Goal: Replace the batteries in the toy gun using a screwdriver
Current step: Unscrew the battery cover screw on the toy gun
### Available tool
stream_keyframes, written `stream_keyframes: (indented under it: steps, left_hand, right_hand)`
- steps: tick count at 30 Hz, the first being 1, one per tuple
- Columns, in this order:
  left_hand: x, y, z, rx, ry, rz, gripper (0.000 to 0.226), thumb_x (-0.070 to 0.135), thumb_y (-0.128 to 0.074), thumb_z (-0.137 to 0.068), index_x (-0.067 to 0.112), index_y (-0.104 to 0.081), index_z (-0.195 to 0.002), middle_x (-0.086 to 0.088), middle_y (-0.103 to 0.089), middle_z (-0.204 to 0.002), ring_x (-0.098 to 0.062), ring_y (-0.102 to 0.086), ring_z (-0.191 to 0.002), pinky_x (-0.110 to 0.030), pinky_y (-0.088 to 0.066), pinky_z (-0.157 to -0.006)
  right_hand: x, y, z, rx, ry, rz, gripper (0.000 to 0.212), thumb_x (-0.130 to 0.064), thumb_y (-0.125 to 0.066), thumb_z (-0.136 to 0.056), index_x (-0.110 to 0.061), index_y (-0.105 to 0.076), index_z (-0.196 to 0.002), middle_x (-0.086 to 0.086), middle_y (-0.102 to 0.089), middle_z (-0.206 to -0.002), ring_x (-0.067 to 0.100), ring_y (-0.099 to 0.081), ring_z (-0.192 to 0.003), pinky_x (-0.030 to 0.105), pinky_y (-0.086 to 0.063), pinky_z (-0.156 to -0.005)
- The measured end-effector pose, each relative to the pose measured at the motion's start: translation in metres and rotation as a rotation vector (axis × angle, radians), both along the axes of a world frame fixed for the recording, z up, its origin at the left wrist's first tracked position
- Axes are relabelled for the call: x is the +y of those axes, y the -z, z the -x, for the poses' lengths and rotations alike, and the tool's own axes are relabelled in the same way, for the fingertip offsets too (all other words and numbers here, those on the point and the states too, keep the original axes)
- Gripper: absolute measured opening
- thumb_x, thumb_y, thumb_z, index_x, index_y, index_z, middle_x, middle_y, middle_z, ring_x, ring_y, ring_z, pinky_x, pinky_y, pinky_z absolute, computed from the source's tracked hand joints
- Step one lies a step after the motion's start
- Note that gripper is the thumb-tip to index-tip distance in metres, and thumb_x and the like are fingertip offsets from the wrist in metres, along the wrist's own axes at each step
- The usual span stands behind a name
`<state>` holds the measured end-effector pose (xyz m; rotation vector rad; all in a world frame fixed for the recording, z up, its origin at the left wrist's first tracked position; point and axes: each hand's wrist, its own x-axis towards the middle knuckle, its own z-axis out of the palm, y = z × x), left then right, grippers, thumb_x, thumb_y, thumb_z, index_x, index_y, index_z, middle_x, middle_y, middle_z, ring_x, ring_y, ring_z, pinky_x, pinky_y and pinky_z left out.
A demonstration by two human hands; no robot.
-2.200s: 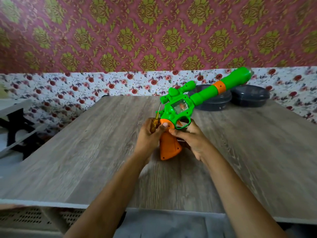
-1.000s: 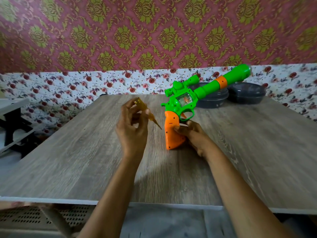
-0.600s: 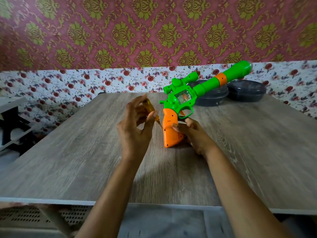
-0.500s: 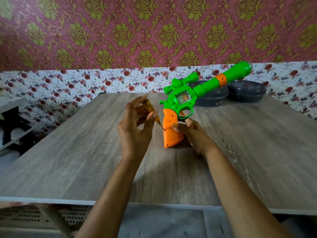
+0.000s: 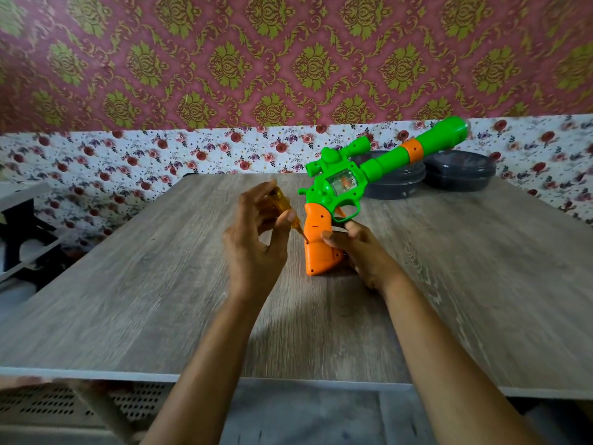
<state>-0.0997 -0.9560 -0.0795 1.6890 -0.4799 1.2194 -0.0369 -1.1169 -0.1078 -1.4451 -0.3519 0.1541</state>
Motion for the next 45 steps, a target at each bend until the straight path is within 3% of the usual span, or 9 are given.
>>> stream_keyframes:
  steps: [11,15,21,27,29,31,36,41,45]
  left_hand:
    - [-0.001,-0.001,0.002,0.002,0.023,0.003,0.035,0.014,-0.064,-0.086,0.019,-0.046,-0.116,0.014,-0.060,-0.102,-0.008,-0.068,-0.090,-0.025,-0.057,-0.073]
    - [0.000,-0.002,0.003,-0.037,0.027,0.007,0.039,0.004,-0.070,-0.081,0.017,-0.047,-0.110,0.006,-0.063,-0.105,-0.009,-0.067,-0.093,-0.022,-0.057,-0.072]
    - [0.001,-0.002,0.004,-0.054,-0.026,-0.073,0.037,0.010,-0.069,-0.083,0.020,-0.048,-0.111,-0.002,-0.064,-0.098,-0.015,-0.069,-0.084,-0.023,-0.058,-0.068]
    - [0.002,-0.002,0.004,-0.118,-0.093,-0.035,0.019,0.005,-0.054,-0.089,0.002,-0.064,-0.105,0.002,-0.064,-0.110,0.001,-0.064,-0.099,-0.022,-0.056,-0.078]
    - [0.002,-0.001,0.003,-0.109,-0.083,-0.018,0.017,0.004,-0.054,-0.089,-0.001,-0.064,-0.102,-0.001,-0.064,-0.113,0.000,-0.064,-0.104,-0.026,-0.056,-0.081]
    - [0.002,-0.003,0.005,-0.119,-0.062,-0.015,0.015,0.006,-0.058,-0.088,0.007,-0.063,-0.102,-0.001,-0.066,-0.106,-0.002,-0.066,-0.099,-0.029,-0.058,-0.078]
    - [0.001,-0.005,0.007,-0.107,-0.082,-0.050,0.019,0.018,-0.068,-0.083,0.017,-0.063,-0.102,-0.002,-0.057,-0.086,0.002,-0.058,-0.074,-0.013,-0.048,-0.066]
    - [0.005,-0.019,-0.003,-0.035,-0.053,0.043,0.022,0.021,-0.076,-0.074,0.019,-0.058,-0.088,0.015,-0.050,-0.090,0.002,-0.053,-0.068,-0.013,-0.043,-0.057]
    - [-0.003,-0.033,-0.009,-0.029,-0.021,-0.172,0.017,0.015,-0.072,-0.081,0.015,-0.062,-0.095,0.011,-0.060,-0.076,0.007,-0.050,-0.060,-0.005,-0.035,-0.056]
  right_hand:
    - [0.001,-0.001,0.001,-0.009,0.012,0.008,0.060,-0.026,-0.062,-0.070,-0.011,-0.052,-0.127,0.010,-0.066,-0.114,0.016,-0.066,-0.096,0.023,-0.056,-0.074]
    - [0.001,-0.001,0.001,-0.009,0.008,0.010,0.061,-0.026,-0.062,-0.070,-0.010,-0.051,-0.127,0.010,-0.066,-0.114,0.018,-0.066,-0.097,0.025,-0.056,-0.077]
    - [0.001,-0.002,0.002,-0.005,0.018,0.043,0.062,-0.028,-0.062,-0.069,-0.012,-0.051,-0.128,0.009,-0.065,-0.114,0.022,-0.064,-0.101,0.035,-0.053,-0.086]
    - [0.000,0.000,-0.002,0.035,0.051,0.038,0.042,-0.012,-0.060,-0.086,-0.010,-0.051,-0.127,0.012,-0.063,-0.115,0.024,-0.062,-0.101,0.044,-0.050,-0.093]
    - [0.000,0.000,-0.002,0.035,0.057,0.042,0.046,-0.015,-0.064,-0.082,-0.010,-0.052,-0.126,0.011,-0.064,-0.112,0.023,-0.062,-0.099,0.043,-0.050,-0.092]
    - [0.001,-0.001,-0.003,0.029,0.060,0.066,0.054,-0.024,-0.065,-0.071,-0.013,-0.053,-0.123,0.008,-0.065,-0.110,0.023,-0.063,-0.100,0.043,-0.051,-0.092]
    - [0.002,-0.001,-0.004,0.004,0.070,0.092,0.049,-0.029,-0.064,-0.068,-0.019,-0.056,-0.115,0.009,-0.065,-0.115,0.027,-0.062,-0.107,0.050,-0.048,-0.096]
    - [0.000,0.000,-0.005,-0.011,0.039,0.072,0.052,-0.028,-0.064,-0.071,-0.016,-0.056,-0.121,0.010,-0.066,-0.116,0.026,-0.063,-0.107,0.046,-0.050,-0.094]
    - [0.003,0.000,-0.008,-0.028,0.024,0.066,0.037,-0.025,-0.063,-0.070,-0.019,-0.059,-0.107,0.001,-0.069,-0.102,0.017,-0.066,-0.094,0.039,-0.052,-0.088]
